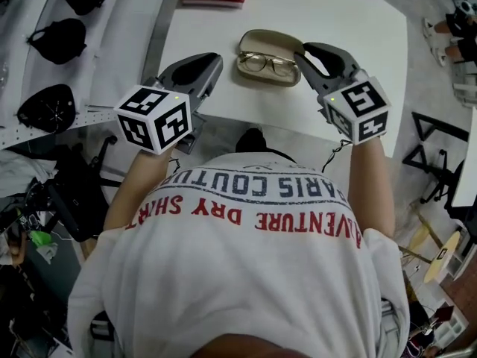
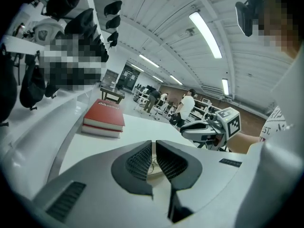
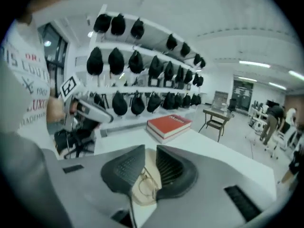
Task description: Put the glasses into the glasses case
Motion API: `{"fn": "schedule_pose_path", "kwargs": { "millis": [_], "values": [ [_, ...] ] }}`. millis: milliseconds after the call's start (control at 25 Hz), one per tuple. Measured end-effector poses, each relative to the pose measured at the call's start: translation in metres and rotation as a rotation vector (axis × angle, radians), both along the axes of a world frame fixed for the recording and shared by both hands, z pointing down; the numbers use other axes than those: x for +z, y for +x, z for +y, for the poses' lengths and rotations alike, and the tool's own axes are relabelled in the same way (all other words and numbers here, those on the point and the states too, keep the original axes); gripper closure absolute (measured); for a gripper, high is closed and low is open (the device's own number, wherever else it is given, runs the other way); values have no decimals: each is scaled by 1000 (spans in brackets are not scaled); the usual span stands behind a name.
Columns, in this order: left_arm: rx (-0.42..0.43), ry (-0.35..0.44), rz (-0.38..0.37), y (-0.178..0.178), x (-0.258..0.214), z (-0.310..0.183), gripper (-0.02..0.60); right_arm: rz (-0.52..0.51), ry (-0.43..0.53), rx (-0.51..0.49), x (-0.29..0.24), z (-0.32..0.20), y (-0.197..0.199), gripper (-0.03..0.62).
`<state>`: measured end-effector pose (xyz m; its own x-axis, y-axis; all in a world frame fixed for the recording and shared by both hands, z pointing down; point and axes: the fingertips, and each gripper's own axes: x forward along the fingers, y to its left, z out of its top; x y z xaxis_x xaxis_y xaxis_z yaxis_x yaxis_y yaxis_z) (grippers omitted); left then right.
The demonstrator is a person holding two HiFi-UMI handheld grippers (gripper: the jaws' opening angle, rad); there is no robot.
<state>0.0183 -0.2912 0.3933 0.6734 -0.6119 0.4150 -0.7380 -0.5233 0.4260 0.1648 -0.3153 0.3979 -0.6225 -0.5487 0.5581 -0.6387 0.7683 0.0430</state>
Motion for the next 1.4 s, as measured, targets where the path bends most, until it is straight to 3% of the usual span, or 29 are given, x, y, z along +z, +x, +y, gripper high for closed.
{"fn": "schedule_pose_path", "kwargs": {
  "millis": [120, 280, 560, 760, 1400],
  "values": [
    [43, 35, 26, 12, -16, 7, 534, -178, 53, 110, -31, 15, 8, 550],
    [111, 80, 58, 25, -38, 21, 534, -247, 186, 123, -63, 46, -3, 569],
    [245, 166, 96, 44, -73, 59, 534, -426, 162, 161, -93, 96, -22, 571],
    [290, 230, 82, 44, -89, 73, 534, -449, 172, 174, -106, 112, -26, 571],
    [282, 222, 114, 40, -93, 75, 534, -376, 190, 149, -108, 115, -32, 571]
  ]
}}
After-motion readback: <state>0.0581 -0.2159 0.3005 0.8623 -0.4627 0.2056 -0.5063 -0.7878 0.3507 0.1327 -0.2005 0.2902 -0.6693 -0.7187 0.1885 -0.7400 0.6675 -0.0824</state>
